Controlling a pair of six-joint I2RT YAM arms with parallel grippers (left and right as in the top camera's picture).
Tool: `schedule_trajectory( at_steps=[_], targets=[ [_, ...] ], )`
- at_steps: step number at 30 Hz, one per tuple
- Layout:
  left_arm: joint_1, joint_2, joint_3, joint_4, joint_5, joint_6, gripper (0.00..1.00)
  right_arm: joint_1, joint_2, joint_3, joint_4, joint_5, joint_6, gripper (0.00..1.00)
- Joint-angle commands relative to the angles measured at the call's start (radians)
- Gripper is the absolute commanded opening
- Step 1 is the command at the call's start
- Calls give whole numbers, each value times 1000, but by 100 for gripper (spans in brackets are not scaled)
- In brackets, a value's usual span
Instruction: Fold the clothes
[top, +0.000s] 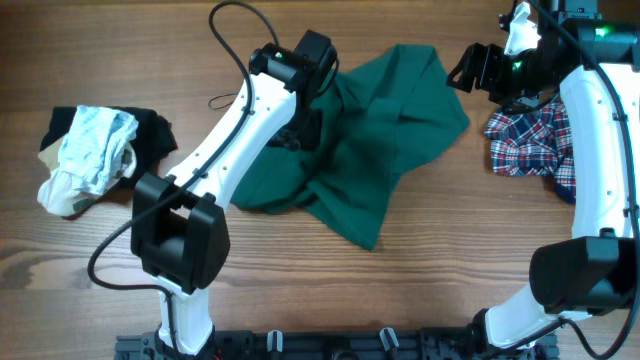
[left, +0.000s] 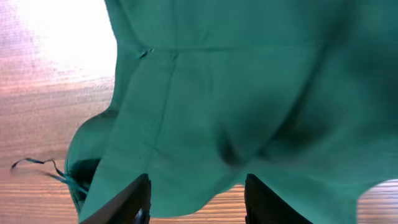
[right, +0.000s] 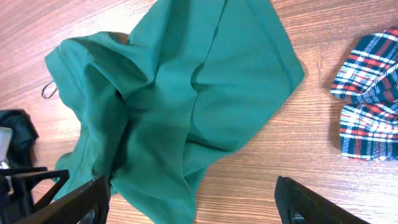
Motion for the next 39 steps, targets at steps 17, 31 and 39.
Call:
schedule_trajectory(
  at_steps=[17, 31, 39],
  targets=[
    [378, 232, -15, 635, 414, 71, 68, 3, 17, -7, -3, -20, -13, 86],
    [375, 344, -15, 826, 460, 36, 16, 3, 17, -7, 3, -20, -13, 86],
    [472, 253, 116, 830, 455, 23, 4, 3, 17, -9, -18, -19, -53, 84]
  ],
)
